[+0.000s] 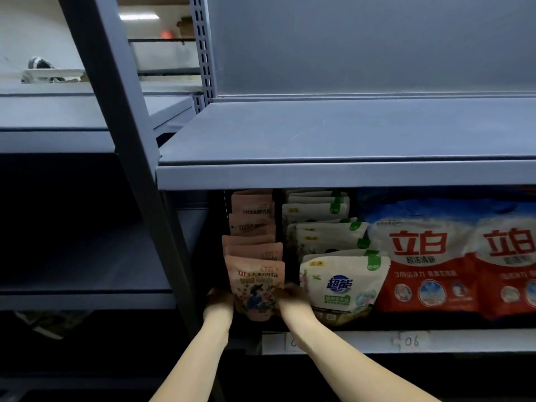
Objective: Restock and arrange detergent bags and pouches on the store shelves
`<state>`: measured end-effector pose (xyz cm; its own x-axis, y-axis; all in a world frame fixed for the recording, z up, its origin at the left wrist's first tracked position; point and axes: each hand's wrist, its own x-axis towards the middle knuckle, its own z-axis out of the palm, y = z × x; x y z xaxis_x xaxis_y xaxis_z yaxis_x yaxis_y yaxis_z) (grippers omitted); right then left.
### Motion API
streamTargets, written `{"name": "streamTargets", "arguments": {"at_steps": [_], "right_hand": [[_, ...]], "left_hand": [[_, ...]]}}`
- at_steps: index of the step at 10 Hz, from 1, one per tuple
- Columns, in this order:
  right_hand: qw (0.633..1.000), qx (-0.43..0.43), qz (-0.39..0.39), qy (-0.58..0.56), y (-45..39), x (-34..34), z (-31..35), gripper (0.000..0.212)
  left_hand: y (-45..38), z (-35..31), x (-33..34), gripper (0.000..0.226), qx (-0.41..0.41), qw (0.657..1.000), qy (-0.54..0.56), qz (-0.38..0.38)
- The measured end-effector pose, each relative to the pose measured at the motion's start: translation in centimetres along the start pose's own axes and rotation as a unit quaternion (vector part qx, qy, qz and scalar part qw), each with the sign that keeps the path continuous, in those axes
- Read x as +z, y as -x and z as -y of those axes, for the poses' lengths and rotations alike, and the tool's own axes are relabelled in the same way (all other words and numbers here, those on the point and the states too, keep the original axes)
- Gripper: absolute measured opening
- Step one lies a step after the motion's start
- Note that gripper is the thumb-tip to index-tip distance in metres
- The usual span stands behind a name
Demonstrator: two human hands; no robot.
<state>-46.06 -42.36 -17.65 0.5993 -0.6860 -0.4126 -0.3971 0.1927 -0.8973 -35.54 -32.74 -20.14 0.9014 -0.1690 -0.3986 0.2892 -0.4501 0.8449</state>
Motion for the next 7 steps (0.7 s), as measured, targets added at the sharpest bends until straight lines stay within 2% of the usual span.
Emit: {"name": "streamTargets", "arguments": {"at_steps": [1,2,3,4,5,6,7], "right_hand": [[0.993,-0.04,0.017,0.112,-0.3,0.1,-0.5,0.024],[0.976,-0.064,0.044,0.204,-0.7,0.2,-1.1,0.031],[0.979,-0.07,0.067,0.179,-0.9,0.7,-1.0,0.045],[0.989,-0.068,0.061,0.118,-0.9,1.2,-0.8,0.049],[0.978,-0.086,0.06,0.179,-0.4,1.1,-0.9,0.042],[0.938,-0.128,0.067,0.316,0.1,0.3,-1.1,0.041],[0.918,-0.151,0.068,0.36,1.3,-0.8,-0.6,0.04]], "left_hand": [[0.1,-0.1,0.9,0.038,0.034,0.994,-0.089,0.056],[0.1,0.7,1.6,0.062,0.068,0.99,-0.08,0.092],[-0.2,1.3,1.7,0.08,0.064,0.991,-0.049,0.108],[-0.3,1.9,1.9,0.068,0.074,0.994,-0.044,0.074],[-0.1,1.9,1.9,0.069,0.084,0.99,-0.097,0.057],[-0.3,2.1,1.8,0.07,0.081,0.987,-0.111,0.081],[0.3,1.8,1.5,0.077,0.078,0.982,-0.158,0.07]]}}
